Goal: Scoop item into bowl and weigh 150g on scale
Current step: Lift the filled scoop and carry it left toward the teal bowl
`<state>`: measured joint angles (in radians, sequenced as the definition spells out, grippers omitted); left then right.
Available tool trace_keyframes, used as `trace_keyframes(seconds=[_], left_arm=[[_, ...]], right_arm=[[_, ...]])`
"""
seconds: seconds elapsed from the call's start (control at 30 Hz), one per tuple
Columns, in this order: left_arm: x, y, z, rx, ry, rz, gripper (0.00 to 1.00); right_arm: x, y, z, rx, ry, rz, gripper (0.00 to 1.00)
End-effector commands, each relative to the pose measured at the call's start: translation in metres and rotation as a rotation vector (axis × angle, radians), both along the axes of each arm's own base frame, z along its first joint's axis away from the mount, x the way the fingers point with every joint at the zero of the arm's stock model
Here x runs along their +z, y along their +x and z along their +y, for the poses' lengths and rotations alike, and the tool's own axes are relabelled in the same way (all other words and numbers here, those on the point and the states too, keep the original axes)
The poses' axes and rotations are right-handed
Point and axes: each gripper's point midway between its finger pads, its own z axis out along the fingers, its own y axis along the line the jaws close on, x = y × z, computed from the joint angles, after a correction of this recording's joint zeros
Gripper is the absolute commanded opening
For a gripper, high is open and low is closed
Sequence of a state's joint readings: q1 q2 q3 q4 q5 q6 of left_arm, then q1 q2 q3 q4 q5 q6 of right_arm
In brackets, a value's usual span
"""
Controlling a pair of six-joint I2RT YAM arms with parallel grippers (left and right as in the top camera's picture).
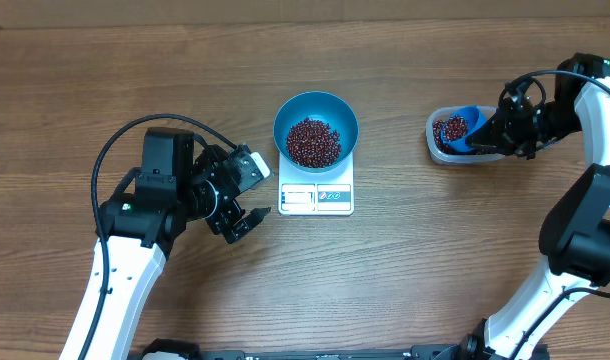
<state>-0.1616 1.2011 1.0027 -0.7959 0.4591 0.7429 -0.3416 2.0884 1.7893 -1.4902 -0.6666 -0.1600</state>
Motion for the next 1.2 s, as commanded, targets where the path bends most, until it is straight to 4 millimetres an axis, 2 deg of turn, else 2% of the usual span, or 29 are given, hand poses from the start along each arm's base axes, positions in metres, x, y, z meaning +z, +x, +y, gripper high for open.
trace_keyframes(seconds=[0.0,0.37,0.9,1.17], left_arm=[[-0.004,0.000,0.001,-0.011,0.009,0.002,1.00],[-0.004,0.000,0.001,-0.011,0.009,0.002,1.00],[-0.004,0.000,0.001,-0.011,0.009,0.002,1.00],[-0.004,0.000,0.001,-0.011,0.009,0.002,0.99]], right_arm=[[0.006,0.001,0.000,0.009,0.064,-0.046,0.04],[0.029,0.000,-0.004,0.032,0.204,-0.185,0.04],[0.044,0.005,0.002,0.062,0.260,-0.270,0.04],[0.072,0.010,0.015,0.126,0.266,-0.342,0.04]])
